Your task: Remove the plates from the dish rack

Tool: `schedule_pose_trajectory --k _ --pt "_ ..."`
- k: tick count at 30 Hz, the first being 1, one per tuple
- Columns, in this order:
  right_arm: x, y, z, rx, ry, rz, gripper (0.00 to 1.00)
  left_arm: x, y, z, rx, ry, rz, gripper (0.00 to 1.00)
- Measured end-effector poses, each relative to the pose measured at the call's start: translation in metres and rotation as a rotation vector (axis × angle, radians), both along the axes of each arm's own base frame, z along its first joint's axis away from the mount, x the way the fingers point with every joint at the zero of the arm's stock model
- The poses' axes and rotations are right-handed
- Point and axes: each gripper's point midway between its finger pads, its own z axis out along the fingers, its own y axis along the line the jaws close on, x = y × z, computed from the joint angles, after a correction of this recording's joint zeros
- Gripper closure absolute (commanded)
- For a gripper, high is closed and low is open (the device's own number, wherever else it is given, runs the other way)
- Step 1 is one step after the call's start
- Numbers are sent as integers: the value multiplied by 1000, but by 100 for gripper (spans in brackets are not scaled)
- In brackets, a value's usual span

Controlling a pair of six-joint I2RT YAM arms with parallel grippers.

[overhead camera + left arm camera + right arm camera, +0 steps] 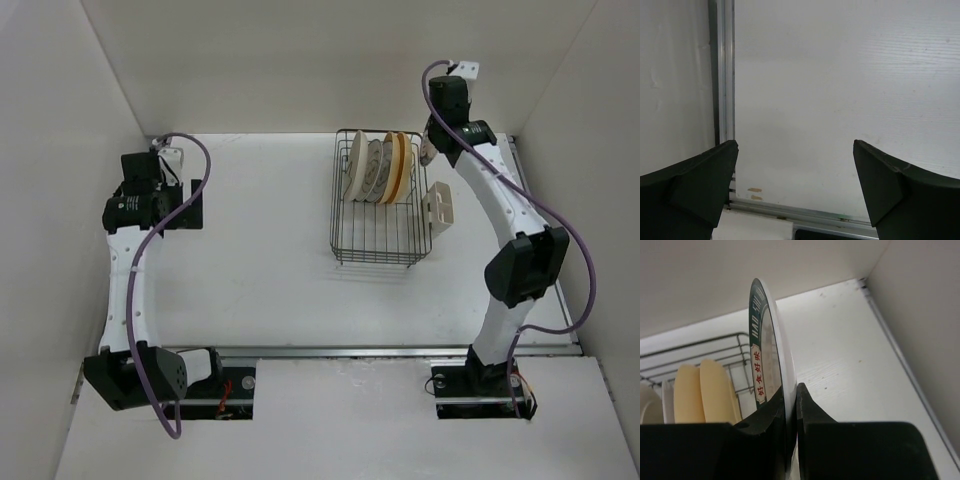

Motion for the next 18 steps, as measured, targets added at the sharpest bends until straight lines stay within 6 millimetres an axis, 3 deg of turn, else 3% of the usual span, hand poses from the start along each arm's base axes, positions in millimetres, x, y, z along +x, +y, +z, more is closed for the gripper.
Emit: schedule_pose_trajectory --k 6,9,14,16,18 --pt "-24 -16 63 -69 -128 -136 100 8 -29 5 -62 -31 -106 0" --pt "-41 -1 90 -44 -182 -86 100 13 -51 12 -127 -49 -184 0" --pt "-72 89 123 141 -265 327 100 30 -92 35 -308 -91 -312 0" --pt "-83 138 125 249 -270 558 100 33 -107 37 -391 -87 -356 0" --pt "-92 182 113 344 -236 761 100 35 -122 37 -475 -76 -392 0"
